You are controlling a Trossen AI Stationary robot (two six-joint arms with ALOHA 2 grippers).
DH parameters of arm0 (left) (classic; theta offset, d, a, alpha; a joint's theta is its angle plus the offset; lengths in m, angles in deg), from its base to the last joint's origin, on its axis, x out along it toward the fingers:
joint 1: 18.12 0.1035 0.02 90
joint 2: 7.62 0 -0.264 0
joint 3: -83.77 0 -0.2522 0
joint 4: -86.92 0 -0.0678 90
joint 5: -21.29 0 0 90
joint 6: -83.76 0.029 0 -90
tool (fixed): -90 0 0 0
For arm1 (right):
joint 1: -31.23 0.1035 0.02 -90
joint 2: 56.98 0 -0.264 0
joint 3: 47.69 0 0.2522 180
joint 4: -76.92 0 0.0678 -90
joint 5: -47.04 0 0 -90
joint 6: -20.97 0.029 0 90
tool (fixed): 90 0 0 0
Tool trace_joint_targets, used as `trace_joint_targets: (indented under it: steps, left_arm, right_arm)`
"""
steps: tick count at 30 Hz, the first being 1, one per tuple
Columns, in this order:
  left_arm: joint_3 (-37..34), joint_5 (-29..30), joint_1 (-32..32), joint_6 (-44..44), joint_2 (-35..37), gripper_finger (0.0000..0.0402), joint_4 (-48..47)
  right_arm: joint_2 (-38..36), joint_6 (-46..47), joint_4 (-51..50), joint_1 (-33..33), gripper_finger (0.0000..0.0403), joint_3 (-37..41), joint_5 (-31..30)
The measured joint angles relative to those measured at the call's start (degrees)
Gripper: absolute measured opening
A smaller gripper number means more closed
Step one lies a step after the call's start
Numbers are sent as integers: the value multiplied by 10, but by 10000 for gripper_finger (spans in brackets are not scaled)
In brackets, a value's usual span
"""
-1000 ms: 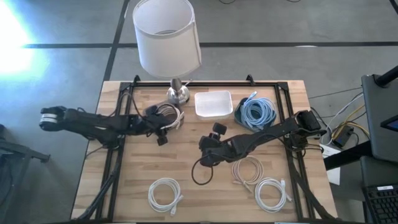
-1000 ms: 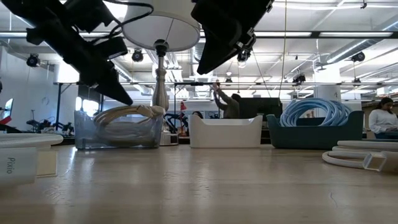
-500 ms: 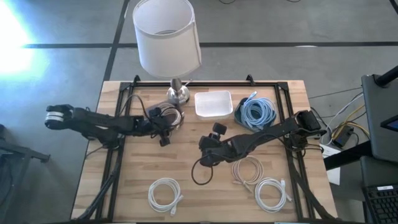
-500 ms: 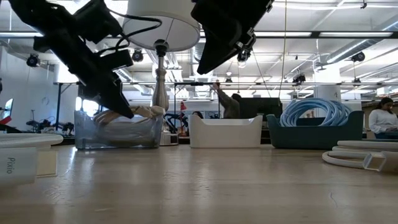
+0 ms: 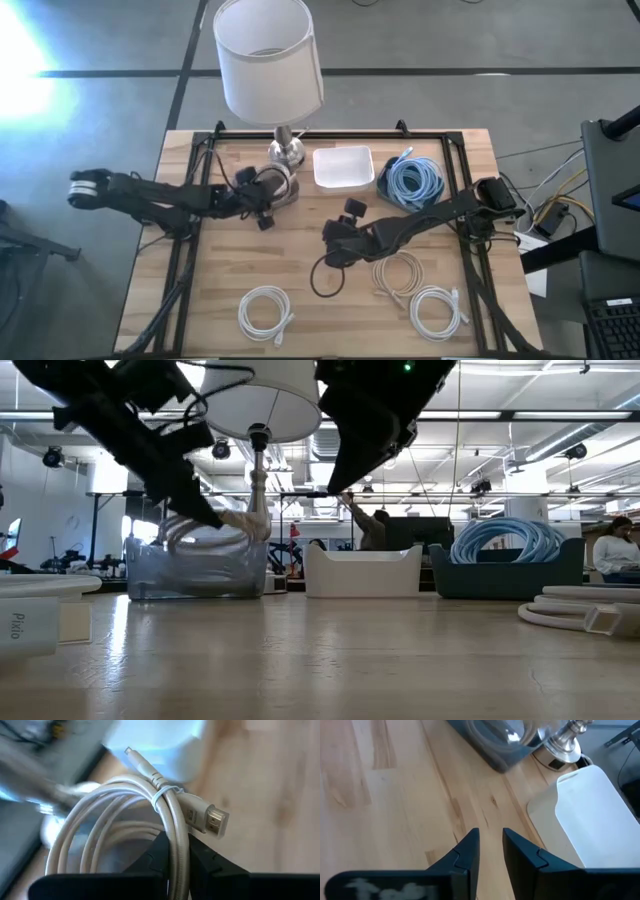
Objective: Sort HDMI cables
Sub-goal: Put the bottom brown hdmi cable into the black bin
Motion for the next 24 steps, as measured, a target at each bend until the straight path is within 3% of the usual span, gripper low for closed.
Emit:
trace_joint_targets:
  steps: [4,15,20,24]
  left_arm:
    - [22,66,-2,22,7,38,-29]
    - [-10,111,0,72,-34,52,-49]
    - [-16,105,0,72,-56,84,-49]
    - [-10,52,1,71,-72,108,-50]
  right_arm:
    - [0,0,3,0,79,6,0]
    - [0,0,28,0,87,6,0]
    - [0,0,30,0,84,6,0]
    - [0,0,30,0,91,6,0]
